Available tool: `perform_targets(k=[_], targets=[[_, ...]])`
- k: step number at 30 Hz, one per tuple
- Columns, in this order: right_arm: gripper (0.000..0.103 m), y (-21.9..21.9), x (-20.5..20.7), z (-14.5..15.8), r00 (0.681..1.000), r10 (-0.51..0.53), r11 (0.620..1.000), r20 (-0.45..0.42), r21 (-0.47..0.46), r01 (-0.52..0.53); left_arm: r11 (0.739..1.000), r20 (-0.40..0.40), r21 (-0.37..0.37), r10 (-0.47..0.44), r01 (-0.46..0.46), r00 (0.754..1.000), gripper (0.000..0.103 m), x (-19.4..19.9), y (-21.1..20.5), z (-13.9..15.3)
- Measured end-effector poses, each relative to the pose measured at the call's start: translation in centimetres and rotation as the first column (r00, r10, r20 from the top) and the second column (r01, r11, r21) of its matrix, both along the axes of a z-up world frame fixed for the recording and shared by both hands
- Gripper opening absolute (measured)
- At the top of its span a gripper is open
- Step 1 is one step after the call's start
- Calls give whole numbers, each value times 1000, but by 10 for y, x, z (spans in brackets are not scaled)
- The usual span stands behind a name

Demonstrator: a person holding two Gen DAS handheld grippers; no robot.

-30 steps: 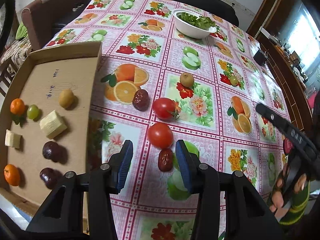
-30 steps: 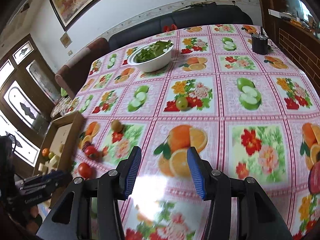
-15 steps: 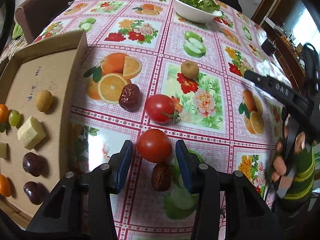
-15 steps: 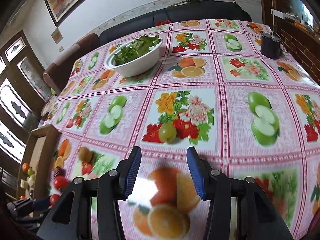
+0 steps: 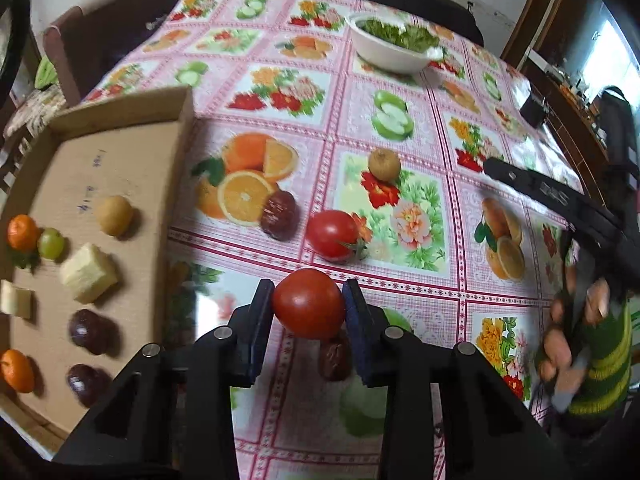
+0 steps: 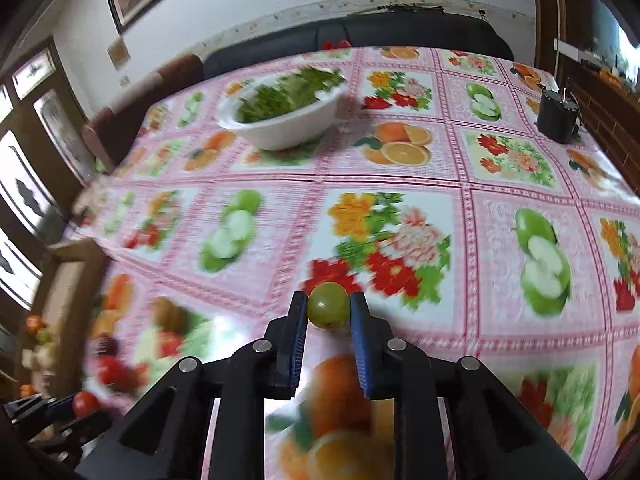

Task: Organize fruits
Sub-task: 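Carry the tomato with the left tool while the right tool carries the grape into the box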

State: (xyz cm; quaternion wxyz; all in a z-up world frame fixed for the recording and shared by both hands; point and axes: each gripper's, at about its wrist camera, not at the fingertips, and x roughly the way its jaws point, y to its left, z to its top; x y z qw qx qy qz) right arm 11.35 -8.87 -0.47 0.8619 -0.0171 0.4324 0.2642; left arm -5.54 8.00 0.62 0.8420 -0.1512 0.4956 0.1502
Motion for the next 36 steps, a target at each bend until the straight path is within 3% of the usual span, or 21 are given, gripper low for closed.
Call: perform_targets(k=[5, 9, 20, 36], targets=[[22, 1, -43, 26, 997, 70, 982, -38, 177, -62, 999, 35, 35, 40, -41, 999, 32, -19, 11, 17], [22, 14, -74, 42, 990, 132, 960, -43, 255, -117, 995, 62, 66, 76, -81, 995, 32, -36, 23, 29], [21, 75, -127, 63, 963, 269, 934, 3, 243, -262, 981, 84, 95, 160, -167, 984, 32, -68, 59, 36], [21, 117, -144, 64, 940, 341, 917, 10, 219, -335, 959, 90, 100, 258, -267, 962, 32, -86, 105, 32]])
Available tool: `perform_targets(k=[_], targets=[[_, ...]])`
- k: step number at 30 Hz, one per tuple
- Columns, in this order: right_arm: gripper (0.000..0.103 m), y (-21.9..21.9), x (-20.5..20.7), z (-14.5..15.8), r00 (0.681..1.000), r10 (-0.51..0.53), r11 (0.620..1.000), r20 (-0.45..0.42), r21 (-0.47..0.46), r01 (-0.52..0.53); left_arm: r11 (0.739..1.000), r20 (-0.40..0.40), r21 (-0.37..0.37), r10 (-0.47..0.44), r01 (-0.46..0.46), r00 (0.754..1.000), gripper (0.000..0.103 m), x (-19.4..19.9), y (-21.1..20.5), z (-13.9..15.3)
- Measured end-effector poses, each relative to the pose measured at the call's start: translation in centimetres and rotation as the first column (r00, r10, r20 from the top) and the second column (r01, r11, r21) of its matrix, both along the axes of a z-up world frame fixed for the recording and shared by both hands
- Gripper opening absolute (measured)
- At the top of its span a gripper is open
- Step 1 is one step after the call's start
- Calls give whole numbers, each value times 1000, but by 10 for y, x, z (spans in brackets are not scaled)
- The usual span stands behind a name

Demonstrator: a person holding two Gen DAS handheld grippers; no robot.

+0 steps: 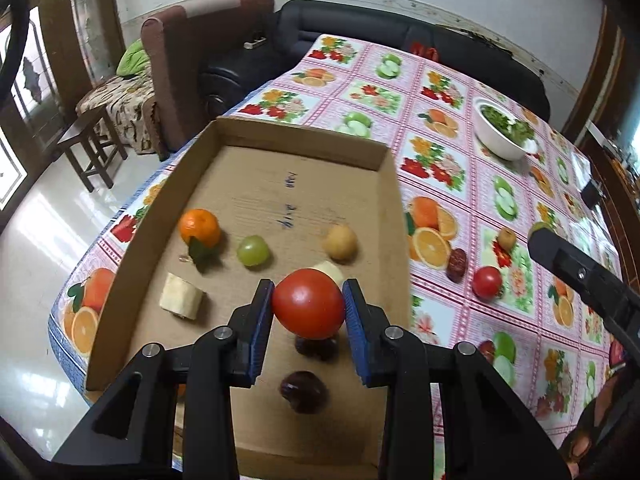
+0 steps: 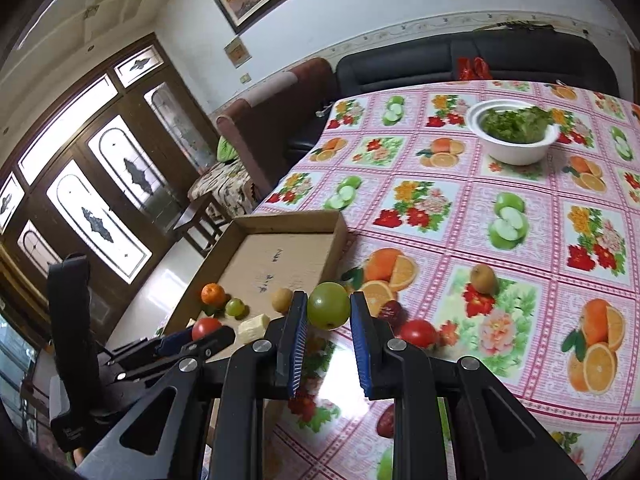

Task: Organize fruits
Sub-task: 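Carry the tomato with the left tool while the right tool carries the grape into the box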

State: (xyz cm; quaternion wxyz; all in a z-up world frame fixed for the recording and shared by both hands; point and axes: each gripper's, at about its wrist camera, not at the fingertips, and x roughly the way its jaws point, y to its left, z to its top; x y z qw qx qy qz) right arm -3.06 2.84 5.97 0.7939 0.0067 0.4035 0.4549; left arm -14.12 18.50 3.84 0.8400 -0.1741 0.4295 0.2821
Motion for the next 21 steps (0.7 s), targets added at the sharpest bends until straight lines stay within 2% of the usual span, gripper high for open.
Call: perform_targets(k=[8, 11, 21], targets=[[21, 23, -2, -6, 999, 37, 999, -11, -4, -37, 1000, -21, 15, 22, -22, 1000, 32, -1, 15, -6], [21, 30, -3, -9, 999, 46, 999, -14, -8, -46, 1000, -21, -2, 25, -25, 999, 32, -1, 24, -8], [21, 57, 4, -14, 998, 66, 998, -17, -16, -67, 996, -19, 2, 88, -88, 996, 32, -1, 59, -5]])
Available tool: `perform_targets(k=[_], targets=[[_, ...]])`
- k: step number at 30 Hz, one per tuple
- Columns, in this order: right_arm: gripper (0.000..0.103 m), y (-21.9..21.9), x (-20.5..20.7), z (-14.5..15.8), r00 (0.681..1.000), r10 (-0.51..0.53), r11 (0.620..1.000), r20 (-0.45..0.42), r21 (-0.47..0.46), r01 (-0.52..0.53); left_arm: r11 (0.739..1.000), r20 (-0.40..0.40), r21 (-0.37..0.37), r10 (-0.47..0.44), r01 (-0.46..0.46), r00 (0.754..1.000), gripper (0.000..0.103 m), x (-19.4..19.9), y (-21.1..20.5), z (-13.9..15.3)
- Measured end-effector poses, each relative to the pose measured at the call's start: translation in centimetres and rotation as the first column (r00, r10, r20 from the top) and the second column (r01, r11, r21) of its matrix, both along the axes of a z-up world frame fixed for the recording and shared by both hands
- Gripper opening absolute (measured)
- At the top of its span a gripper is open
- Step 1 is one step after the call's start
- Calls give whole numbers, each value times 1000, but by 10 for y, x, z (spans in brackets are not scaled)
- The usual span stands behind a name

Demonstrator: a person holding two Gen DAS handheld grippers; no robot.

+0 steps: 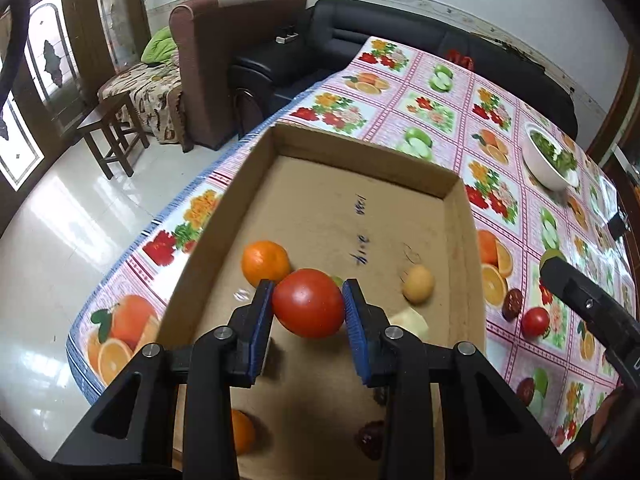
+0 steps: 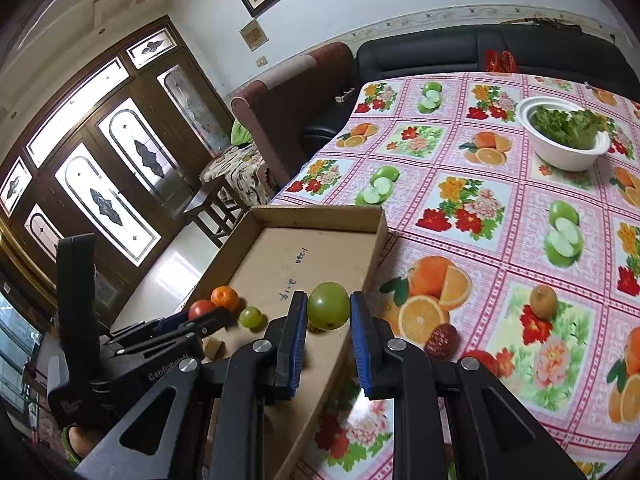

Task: Organize fruits
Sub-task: 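Carry the tomato with the left tool while the right tool carries the grape into the box, then open the left tool to drop the tomato while the right tool releases the grape in the box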

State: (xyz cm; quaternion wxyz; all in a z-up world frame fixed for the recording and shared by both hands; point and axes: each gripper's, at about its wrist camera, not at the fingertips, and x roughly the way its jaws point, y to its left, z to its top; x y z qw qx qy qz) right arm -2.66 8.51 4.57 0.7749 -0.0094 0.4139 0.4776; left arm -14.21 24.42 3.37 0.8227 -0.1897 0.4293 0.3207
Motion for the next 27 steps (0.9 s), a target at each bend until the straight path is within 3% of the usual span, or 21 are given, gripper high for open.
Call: perform_targets(k=[14, 17, 27], targets=[[21, 54, 10, -12, 998, 54, 997, 15, -55, -53, 999, -5, -53, 3, -4, 1000, 33, 29, 30, -4], [21, 70, 11, -19, 997, 69, 994, 29, -90, -66, 996, -23, -82, 27, -29, 999, 33, 41, 43, -11], [21, 118, 20, -56, 991, 120, 967, 53, -234, -104, 994, -146, -74, 63, -74, 987, 33, 67, 64, -39]])
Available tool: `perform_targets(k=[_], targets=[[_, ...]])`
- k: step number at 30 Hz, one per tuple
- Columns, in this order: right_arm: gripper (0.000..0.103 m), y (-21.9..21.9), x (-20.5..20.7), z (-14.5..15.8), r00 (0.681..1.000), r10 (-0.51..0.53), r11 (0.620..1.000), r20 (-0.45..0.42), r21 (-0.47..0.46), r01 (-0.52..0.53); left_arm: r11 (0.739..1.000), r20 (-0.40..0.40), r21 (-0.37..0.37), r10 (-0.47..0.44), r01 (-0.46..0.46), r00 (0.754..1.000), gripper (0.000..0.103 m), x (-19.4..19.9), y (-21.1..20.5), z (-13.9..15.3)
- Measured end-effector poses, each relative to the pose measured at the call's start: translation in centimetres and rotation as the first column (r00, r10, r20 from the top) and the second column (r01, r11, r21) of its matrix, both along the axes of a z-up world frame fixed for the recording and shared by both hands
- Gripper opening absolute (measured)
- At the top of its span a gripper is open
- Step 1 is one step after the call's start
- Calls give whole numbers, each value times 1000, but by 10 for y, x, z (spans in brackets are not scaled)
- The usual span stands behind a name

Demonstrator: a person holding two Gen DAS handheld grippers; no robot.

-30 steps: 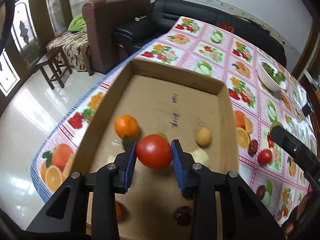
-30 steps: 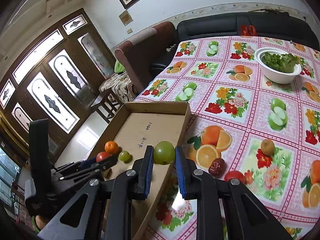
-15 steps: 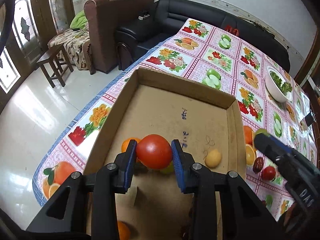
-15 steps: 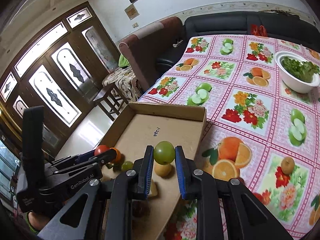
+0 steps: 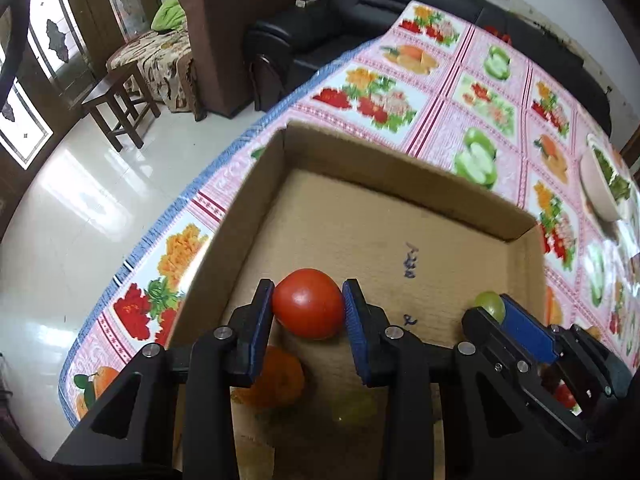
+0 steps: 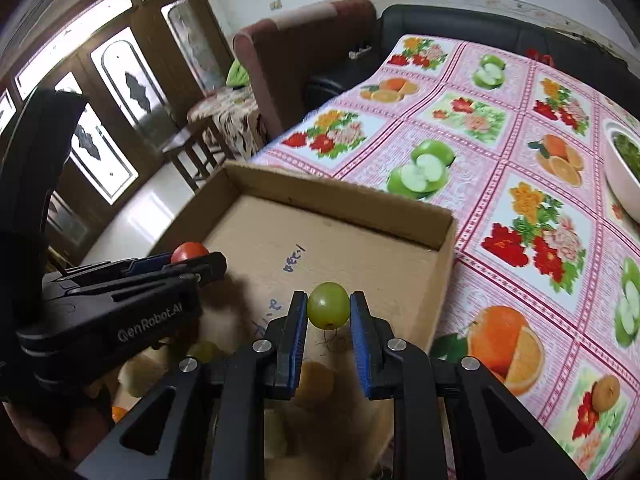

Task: Organize fruits
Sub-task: 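Open the left tool to drop the tomato while the right tool releases the grape in the box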

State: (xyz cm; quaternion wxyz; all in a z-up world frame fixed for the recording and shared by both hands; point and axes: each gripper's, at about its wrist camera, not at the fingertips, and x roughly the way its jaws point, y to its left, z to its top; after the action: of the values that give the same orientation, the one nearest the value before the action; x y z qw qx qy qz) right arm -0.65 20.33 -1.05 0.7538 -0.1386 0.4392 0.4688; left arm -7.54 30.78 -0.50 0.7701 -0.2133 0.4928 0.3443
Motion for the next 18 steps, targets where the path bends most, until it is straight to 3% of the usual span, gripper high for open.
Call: perform_targets(k=[7, 12, 14, 18], targets=[[23, 13, -5, -13, 999, 44, 997, 26, -63, -42, 1000, -16, 14, -4, 5, 1000, 33, 2, -3, -3], [26, 13, -6, -13, 998, 53, 997, 21, -57, -52, 1000, 0, -29, 6, -6, 1000, 37, 0, 2, -2], [33, 11, -7, -11, 998, 55, 997, 12, -51, -54, 999, 14, -35, 19, -19, 1000, 37, -5, 4, 2], [33, 3, -10, -1, 999, 46, 999, 8, -25, -46, 999, 36, -29, 28, -27, 999, 39, -17, -3, 12]])
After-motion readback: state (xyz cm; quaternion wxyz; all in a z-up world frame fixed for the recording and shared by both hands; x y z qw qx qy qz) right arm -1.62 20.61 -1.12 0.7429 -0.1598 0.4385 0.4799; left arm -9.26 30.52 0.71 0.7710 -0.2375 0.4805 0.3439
